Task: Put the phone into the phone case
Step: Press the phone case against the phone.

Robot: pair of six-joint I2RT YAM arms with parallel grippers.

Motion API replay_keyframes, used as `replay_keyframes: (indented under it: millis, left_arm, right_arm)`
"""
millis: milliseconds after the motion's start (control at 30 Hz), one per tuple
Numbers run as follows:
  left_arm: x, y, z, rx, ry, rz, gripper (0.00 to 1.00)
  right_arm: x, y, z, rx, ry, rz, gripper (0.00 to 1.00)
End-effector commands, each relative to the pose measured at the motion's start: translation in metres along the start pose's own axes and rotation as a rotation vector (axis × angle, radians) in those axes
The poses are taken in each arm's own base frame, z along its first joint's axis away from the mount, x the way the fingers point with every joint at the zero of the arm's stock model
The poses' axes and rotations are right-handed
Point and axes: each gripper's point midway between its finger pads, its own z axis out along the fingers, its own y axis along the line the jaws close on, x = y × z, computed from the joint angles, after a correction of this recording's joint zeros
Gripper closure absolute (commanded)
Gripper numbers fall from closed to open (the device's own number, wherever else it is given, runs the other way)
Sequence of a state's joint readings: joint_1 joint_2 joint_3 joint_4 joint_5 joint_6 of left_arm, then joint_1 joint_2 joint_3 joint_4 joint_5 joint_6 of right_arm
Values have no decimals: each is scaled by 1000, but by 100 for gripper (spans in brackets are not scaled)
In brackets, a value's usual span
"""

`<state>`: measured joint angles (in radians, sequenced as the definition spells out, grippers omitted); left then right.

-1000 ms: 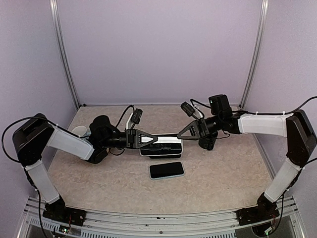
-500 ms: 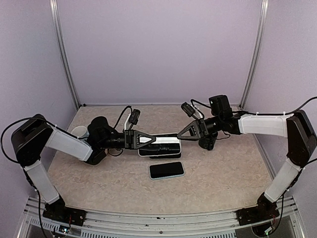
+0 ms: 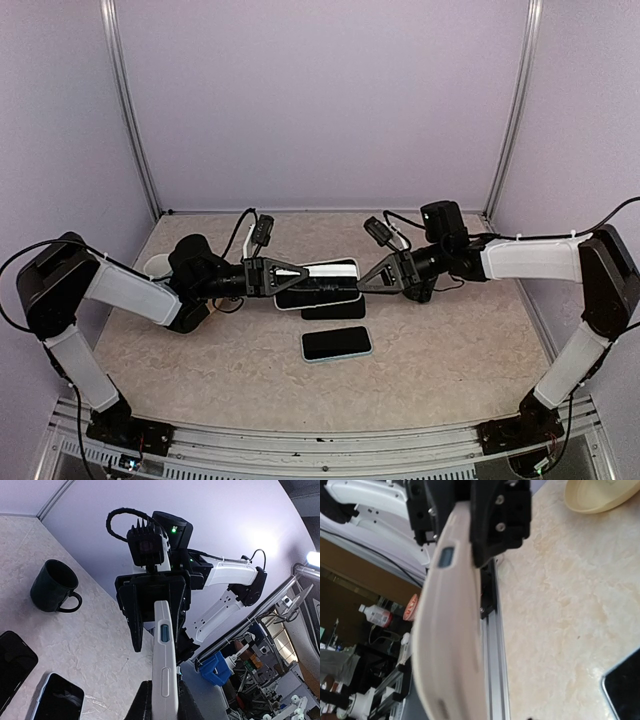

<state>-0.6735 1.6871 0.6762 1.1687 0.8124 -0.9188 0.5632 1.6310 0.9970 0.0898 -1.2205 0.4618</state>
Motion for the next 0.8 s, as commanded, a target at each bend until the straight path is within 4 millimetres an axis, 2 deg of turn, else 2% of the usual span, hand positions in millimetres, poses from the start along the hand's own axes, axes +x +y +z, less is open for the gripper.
replay_keyframes:
  millis: [0,500,767]
  left_arm:
    - [-23,-26,-5,51,-76,90,100]
    - [-23,-18,-4,6,-71,98,100]
    - [-25,-13,-4,-35,-74,112,100]
  right_arm:
    - [0,13,8,-14,2,-53,62]
    - [3,11,15,-30,17,-22,77]
    - [2,9,19,-21,28,-15,91]
